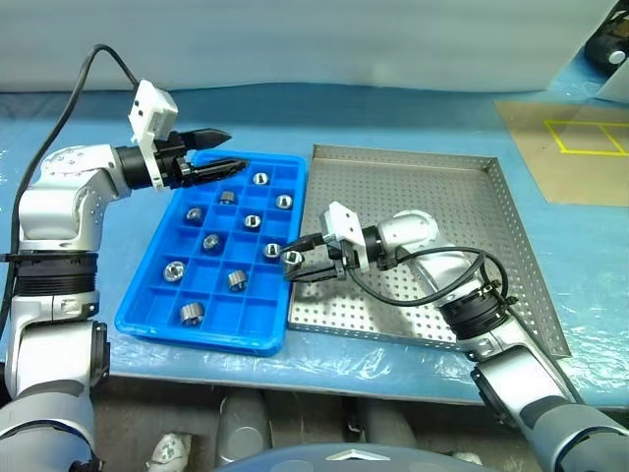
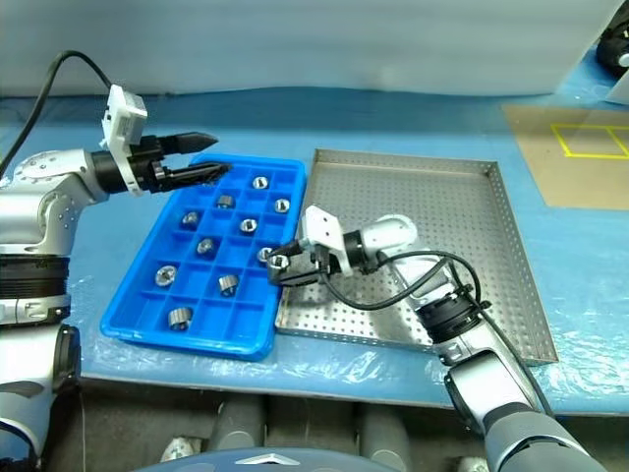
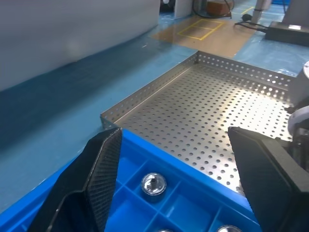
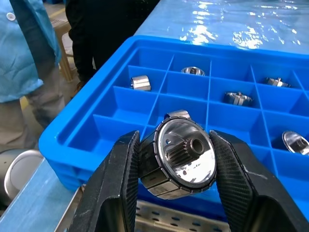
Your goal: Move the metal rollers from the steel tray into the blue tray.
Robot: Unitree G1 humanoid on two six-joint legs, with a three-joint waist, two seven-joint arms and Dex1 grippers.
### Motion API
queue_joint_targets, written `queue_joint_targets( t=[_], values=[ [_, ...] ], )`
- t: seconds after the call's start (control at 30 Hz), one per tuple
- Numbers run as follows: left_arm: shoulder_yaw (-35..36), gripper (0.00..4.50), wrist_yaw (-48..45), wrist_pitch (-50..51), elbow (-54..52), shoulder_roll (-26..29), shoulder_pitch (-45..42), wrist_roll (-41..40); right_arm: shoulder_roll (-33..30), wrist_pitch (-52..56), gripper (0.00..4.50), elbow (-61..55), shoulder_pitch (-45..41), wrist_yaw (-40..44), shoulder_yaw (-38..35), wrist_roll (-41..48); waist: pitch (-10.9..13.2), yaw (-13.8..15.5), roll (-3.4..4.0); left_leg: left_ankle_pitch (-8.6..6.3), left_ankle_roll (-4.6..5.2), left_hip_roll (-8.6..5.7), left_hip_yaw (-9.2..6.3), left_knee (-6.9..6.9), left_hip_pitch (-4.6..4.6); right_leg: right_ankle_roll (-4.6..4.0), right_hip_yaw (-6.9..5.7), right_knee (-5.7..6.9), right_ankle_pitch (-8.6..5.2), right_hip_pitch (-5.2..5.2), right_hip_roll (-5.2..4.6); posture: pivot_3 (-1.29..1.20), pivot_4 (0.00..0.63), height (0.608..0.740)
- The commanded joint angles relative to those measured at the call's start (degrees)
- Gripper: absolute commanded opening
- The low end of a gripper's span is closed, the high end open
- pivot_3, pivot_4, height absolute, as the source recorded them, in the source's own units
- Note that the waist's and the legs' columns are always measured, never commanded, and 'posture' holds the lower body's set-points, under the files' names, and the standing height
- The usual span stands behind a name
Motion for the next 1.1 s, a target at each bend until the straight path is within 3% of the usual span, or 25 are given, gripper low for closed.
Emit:
queue_joint_targets(
  t=[0.03,0.3,0.47,0.67,1.1],
  values=[
    [2.7,3.7,3.09,0.68,-2.95,1.49,0.08,-1.5,2.05,-2.39,1.83,-2.07,0.23,-0.13,1.55,-0.52,0.0,-0.01,0.0,0.01,-0.02,0.0,0.0,0.0,0.04,0.0,0.01,0.04,0.0,0.0,0.0,0.1,0.15,0.74],
    [7.99,3.7,13.42,0.18,4.31,-0.17,-5.42,-3.16,4.13,-3.4,1.83,-1.24,-0.52,1.23,2.52,-0.78,0.0,0.17,-0.01,0.13,-0.22,0.0,-0.05,0.08,0.07,0.01,0.02,0.2,0.0,0.0,0.01,0.13,0.15,0.74],
    [4.8,3.7,0.93,9.92,-12.02,6.0,6.31,-13.11,5.2,-3.42,1.83,-1.04,-0.95,1.41,2.59,-0.59,-0.01,-0.19,-0.01,0.1,-0.17,-0.01,-0.05,0.05,0.07,0.0,0.04,0.17,-0.01,-0.05,0.02,0.15,0.15,0.74],
    [2.18,3.7,-8.62,8.8,-23.11,13.12,19.35,-15.61,8.29,-2.35,1.83,-0.61,1.12,-0.14,4.29,-0.78,0.0,0.17,-0.02,0.13,-0.24,0.28,-0.07,-0.12,0.03,-0.26,-0.24,0.37,-0.18,-0.14,0.13,0.15,0.15,0.74],
    [2.18,3.7,-7.67,4.97,-22.21,14.25,20.64,-14.51,11.08,-3.21,1.83,2.6,1.32,1.1,7.32,-2.1,0.0,0.34,-0.01,0.37,-0.65,0.34,-0.07,-0.09,0.28,-0.26,-0.22,0.6,-0.19,0.04,0.09,0.18,0.15,0.74]
  ],
)
